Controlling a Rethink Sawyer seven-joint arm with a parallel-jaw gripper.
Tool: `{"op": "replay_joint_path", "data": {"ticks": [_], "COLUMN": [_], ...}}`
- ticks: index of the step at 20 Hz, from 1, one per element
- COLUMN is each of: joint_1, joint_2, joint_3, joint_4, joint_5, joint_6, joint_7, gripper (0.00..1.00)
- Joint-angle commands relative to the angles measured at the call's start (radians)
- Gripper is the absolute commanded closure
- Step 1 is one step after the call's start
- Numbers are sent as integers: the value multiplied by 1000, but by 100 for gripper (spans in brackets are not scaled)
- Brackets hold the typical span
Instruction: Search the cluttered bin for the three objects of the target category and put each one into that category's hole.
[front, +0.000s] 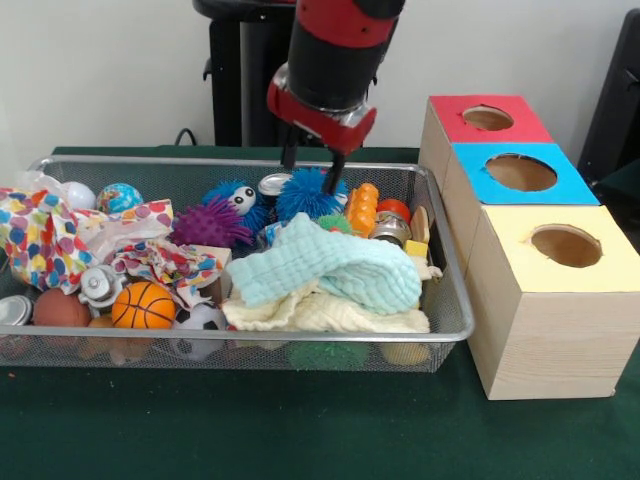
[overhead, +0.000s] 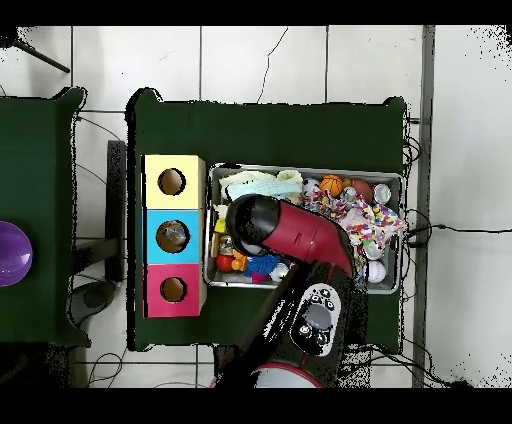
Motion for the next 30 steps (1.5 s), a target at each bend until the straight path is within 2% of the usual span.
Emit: {"op": "replay_joint_path", "data": {"ticks": [1,17,30], "joint_1": [-42,-78,-86], "joint_2": [116,226,234], "joint_3": [18,18,65], "joint_4": [79,21,56], "joint_5": [2,27,76], "joint_6": [-114,-183,-240], "joint_7": [248,221,238], "gripper": [0,0,0]}}
